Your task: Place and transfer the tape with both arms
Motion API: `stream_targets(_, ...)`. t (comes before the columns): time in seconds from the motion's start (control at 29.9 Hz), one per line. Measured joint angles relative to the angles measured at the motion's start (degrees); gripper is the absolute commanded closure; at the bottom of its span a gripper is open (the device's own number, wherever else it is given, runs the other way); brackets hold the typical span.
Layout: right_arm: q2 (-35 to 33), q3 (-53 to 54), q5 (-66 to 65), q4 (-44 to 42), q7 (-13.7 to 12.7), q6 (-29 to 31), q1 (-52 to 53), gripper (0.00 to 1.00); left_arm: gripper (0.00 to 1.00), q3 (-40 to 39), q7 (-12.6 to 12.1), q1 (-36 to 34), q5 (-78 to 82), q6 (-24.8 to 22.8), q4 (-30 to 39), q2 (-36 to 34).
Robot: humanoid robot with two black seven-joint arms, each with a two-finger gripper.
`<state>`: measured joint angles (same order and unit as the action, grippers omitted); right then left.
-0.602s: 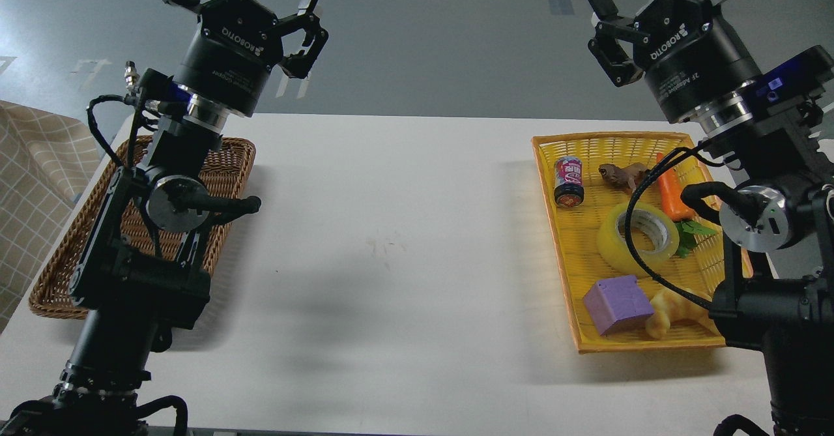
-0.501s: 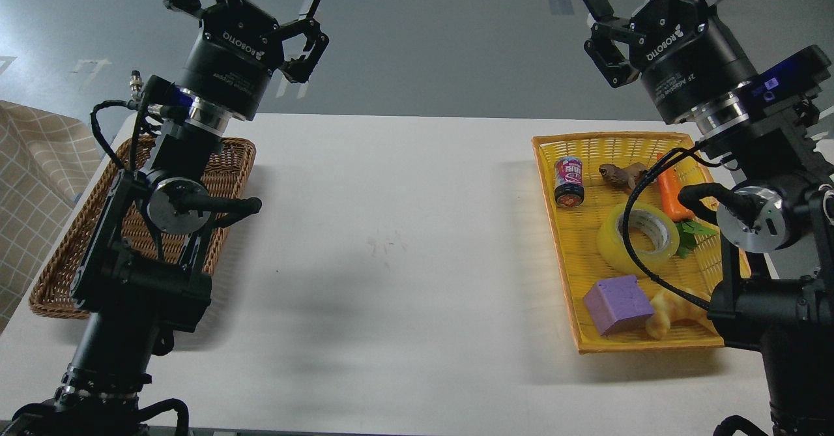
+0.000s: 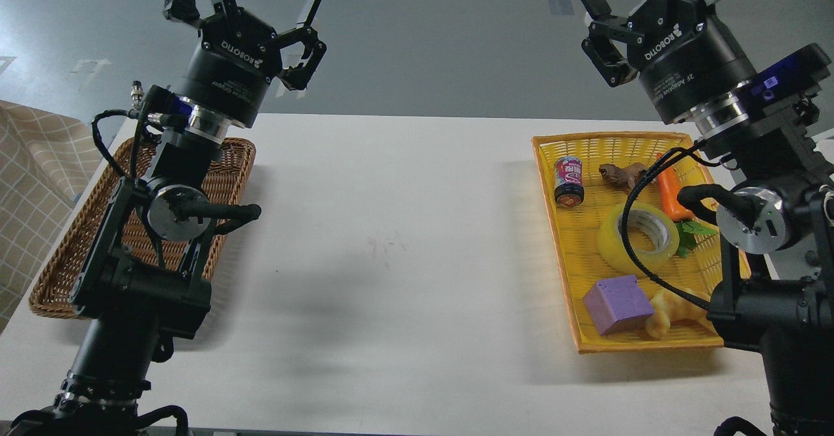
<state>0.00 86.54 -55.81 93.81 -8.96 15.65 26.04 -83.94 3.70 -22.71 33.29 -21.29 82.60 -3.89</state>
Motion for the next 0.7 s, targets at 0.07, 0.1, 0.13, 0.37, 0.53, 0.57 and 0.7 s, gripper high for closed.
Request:
stream_targets(0.07,0.00,0.00,0.00,0.26,-0.05,0.00,-0.27,0.00,0.02,0.00,0.00,0.00,0.01,0.04,0.07,-0.01)
stream_targets(0.1,0.00,0.00,0.00,0.48,-0.07,0.00,-0.36,0.00,0.02,0.02,0.00,0.00,0.01,0.10,0.09,-0.04)
stream_targets(0.13,0.00,0.00,0.00,0.73,-0.08,0.00,-0.40,0.00,0.02,0.03,0.00,0.00,0.03,0.13,0.12,-0.07)
stream_targets(0.37,0.00,-0.04,0.00,1.45,-0.09,0.00,-0.47,0.00,0.02,0.02,0.08,-0.12,0.06,0.20,0.97,-0.21)
stream_targets(0.53,0.00,0.02,0.00,1.46,-0.09,0.00,-0.71,0.00,0.02,0.00,0.08,0.14,0.03,0.10,1.56,-0.33)
stream_targets(0.57,0.00,0.02,0.00,1.46,-0.09,0.00,-0.74,0.00,0.02,0.00,0.08,0.17,0.03,0.05,1.57,-0.36)
stream_targets(0.7,0.00,-0.02,0.00,1.46,-0.09,0.00,-1.00,0.00,0.02,0.00,0.08,0.30,0.02,-0.21,1.61,-0.46)
